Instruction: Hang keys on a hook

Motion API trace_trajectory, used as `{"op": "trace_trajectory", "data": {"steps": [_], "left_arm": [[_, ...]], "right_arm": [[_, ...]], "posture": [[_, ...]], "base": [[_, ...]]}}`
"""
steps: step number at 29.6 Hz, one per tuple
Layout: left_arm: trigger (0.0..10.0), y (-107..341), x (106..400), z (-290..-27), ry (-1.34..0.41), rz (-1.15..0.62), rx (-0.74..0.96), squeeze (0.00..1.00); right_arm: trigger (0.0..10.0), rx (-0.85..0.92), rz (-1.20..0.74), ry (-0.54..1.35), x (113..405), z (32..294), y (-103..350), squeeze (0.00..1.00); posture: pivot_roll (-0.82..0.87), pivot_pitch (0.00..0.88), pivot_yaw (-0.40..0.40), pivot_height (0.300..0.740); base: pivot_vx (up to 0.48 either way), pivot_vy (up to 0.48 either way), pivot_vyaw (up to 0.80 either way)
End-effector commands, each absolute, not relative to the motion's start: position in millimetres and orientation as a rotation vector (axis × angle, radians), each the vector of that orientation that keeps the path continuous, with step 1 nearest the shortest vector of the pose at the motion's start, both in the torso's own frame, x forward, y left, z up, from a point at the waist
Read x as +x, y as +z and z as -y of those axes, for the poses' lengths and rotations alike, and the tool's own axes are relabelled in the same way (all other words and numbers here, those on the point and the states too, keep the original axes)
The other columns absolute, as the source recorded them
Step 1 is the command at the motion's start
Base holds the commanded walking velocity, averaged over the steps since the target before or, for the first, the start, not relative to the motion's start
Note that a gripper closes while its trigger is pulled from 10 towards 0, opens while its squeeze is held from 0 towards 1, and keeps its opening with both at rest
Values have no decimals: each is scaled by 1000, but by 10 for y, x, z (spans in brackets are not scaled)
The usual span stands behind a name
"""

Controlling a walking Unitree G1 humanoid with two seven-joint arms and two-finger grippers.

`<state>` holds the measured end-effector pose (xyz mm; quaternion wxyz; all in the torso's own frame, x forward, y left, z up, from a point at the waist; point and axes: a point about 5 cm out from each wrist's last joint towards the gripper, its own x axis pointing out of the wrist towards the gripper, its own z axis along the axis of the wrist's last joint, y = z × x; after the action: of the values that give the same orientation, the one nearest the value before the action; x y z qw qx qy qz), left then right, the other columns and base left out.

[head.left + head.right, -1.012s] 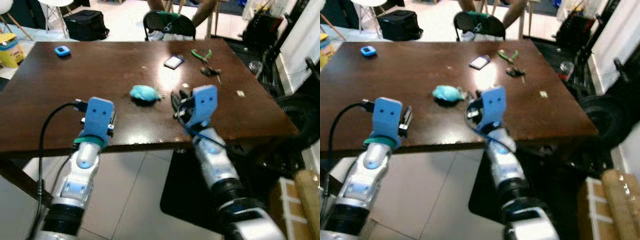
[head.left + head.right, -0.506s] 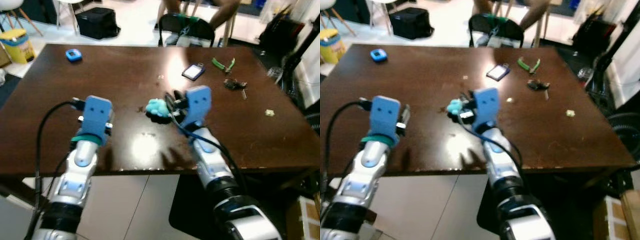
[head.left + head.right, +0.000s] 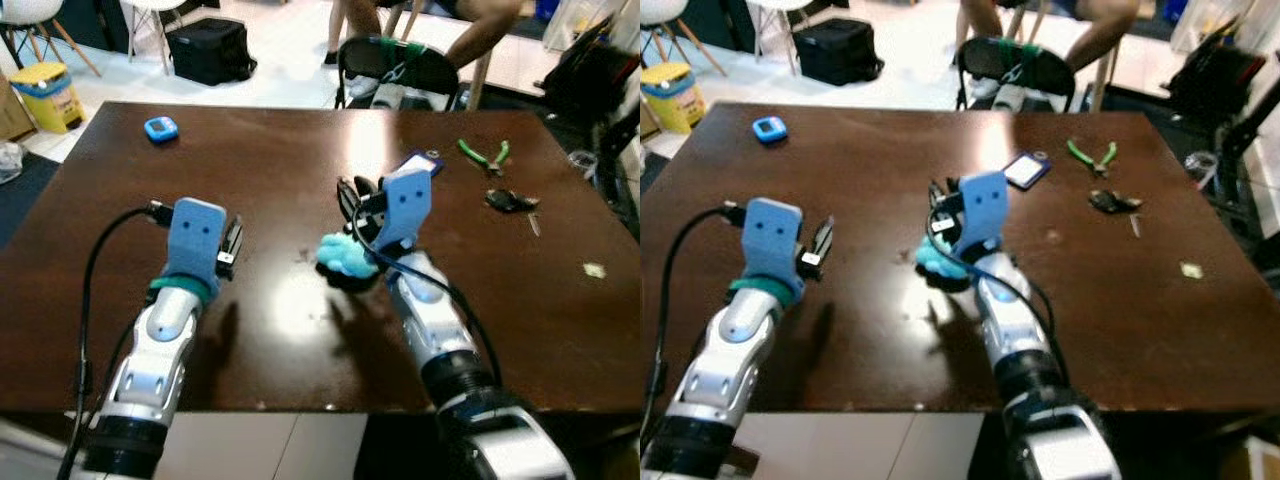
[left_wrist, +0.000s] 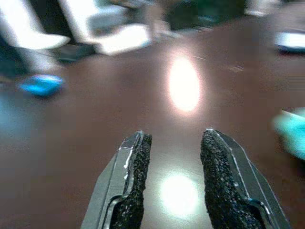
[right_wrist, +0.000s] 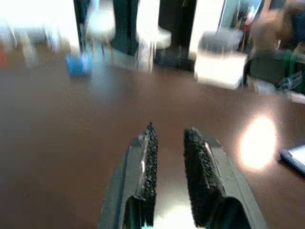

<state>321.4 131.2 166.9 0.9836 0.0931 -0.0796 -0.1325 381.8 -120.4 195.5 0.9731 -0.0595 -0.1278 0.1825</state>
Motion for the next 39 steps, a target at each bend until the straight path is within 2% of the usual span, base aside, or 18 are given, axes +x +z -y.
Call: {"op": "trace_trajectory", "data": {"steps": [1,3,6,8,10,13,16,20,22,24,26,28,37,38,39], "left_arm": [[10000,1602,3172,-1249,-322,129,186,0],[10000,1516,3111,-1131,-421,90,168,0],[10000,1480,3081,-1072,-456,75,144,0],[10000,1480,3081,-1072,-456,75,144,0],[10000,1407,3029,-969,-497,47,97,0],[10000,1383,3019,-942,-507,37,86,0],[10000,1367,3029,-917,-526,22,74,0],[10000,1374,3052,-905,-532,20,71,0],[10000,1375,3054,-905,-537,18,71,0],[10000,1374,3055,-909,-544,14,74,0],[10000,1374,3055,-909,-544,14,74,0],[10000,1372,3065,-915,-545,8,77,0],[10000,1383,3113,-905,-532,1,93,0],[10000,1386,3123,-903,-527,0,96,0],[10000,1386,3123,-903,-527,0,96,0]], "right_arm": [[10000,-125,212,390,3821,1186,1889,0],[10000,-149,136,501,3782,1285,1795,0],[10000,-117,103,534,3751,1351,1741,0],[10000,-117,103,534,3751,1351,1741,0],[10000,-23,40,531,3681,1535,1625,0],[10000,-18,19,516,3650,1614,1572,0],[10000,-158,-33,617,3495,1676,1429,0],[10000,-255,-44,681,3401,1718,1414,0],[10000,-275,-42,676,3381,1778,1448,0],[10000,-299,-42,613,3382,1943,1506,0],[10000,-299,-42,613,3382,1943,1506,0],[10000,-292,-63,516,3418,2117,1521,0],[10000,-317,-118,469,3584,1920,1383,0],[10000,-311,-125,452,3615,1884,1358,671],[10000,-311,-125,452,3615,1884,1358,671]], "posture": [[-34,62,68,740],[-51,68,65,740],[-58,70,67,740],[-58,70,67,740],[-81,82,80,740],[-84,83,84,740],[-102,87,97,740],[-111,88,101,740],[-117,89,106,740],[-124,92,113,740],[-124,92,113,740],[-123,96,121,740],[-119,110,141,740],[-113,113,143,740],[-113,113,143,740]], "base": [[0,0,0],[0,0,0],[0,0,0],[0,0,0],[0,0,0],[0,0,0],[0,0,0],[0,0,0],[0,0,0],[0,0,0],[0,0,0],[0,0,0],[0,0,0],[0,0,0],[0,0,0]]}}
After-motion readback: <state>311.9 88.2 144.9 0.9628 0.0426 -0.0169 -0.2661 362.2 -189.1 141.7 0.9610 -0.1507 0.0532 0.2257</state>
